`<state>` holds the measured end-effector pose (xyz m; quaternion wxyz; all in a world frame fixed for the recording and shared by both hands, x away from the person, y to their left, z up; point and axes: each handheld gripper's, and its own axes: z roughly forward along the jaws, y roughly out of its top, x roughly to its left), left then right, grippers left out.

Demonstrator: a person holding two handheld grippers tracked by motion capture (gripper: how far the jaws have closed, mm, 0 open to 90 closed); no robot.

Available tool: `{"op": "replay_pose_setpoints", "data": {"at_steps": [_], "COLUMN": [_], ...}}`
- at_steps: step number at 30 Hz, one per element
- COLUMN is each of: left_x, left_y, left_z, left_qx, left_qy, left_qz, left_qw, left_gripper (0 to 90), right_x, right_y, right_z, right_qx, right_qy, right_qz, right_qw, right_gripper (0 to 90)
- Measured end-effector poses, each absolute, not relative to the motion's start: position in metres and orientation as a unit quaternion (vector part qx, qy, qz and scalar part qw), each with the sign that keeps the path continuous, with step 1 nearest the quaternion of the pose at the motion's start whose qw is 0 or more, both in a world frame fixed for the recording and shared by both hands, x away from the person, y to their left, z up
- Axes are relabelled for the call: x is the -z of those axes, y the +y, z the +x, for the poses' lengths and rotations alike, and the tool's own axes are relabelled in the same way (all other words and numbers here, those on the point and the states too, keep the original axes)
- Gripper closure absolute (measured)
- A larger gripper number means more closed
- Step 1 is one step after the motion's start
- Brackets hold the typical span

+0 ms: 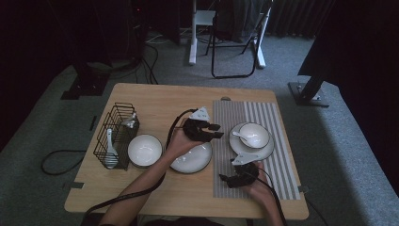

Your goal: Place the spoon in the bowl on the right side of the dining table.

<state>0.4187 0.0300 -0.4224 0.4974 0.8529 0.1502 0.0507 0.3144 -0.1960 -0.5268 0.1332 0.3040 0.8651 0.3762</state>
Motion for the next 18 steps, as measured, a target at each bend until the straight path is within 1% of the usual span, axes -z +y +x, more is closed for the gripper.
{"op": "replay_pose_setpoints", "data": {"at_steps": [9,18], "left_x": [0.414,0.414], "left_y": [0.041,0.047], "left_z": [0.416,0.414], "left_qx": [-0.050,-0.045], "left_qy": [0.153,0.160], "left_qz": [0.848,0.842], "left_qw": [0.505,0.513], "left_gripper": [62.2,61.9], "right_x": [0.527,0.527], "right_y": [-0.196,-0.196], "right_z": [0.314,0.314], "right_qx": [-0.376,-0.376], "right_qy": [0.865,0.865], "right_qz": [0.304,0.304], "right_qw": [0.133,0.133], "right_gripper": [19.5,19.5]}}
